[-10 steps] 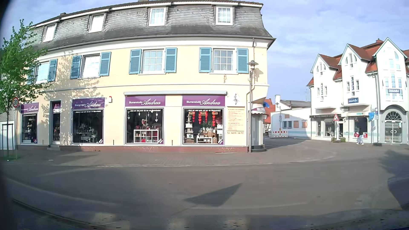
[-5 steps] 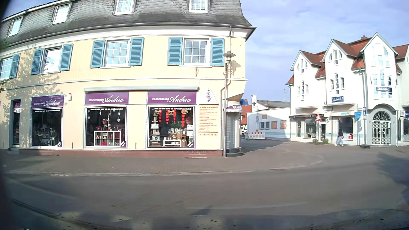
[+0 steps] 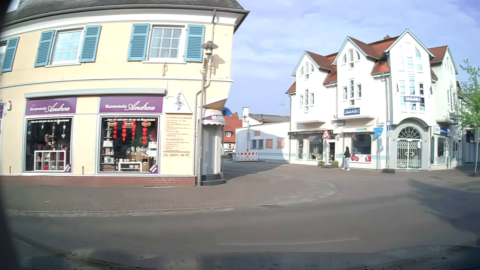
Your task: Follow the waypoints while adhering to traffic rules and regulations
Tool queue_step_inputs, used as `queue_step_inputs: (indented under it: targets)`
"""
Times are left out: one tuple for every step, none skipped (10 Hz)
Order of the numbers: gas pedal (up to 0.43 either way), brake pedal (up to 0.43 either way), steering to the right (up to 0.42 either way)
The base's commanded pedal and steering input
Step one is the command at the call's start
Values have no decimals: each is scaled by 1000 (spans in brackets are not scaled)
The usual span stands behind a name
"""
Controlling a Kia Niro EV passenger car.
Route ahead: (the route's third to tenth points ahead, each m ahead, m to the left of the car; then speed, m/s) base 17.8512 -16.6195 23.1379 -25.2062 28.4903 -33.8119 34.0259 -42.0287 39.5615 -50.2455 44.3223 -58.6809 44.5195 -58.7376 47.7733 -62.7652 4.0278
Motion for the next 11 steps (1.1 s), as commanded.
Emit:
queue_step_inputs:
  targets:
    - [47, 0, 487]
    - [59, 0, 510]
    - [59, 0, 532]
    - [59, 0, 552]
    - [59, 0, 574]
    - [79, 0, 590]
    - [79, 0, 598]
    - [98, 0, 598]
    - [110, 0, 598]
    - [118, 0, 595]
    - [118, 0, 590]
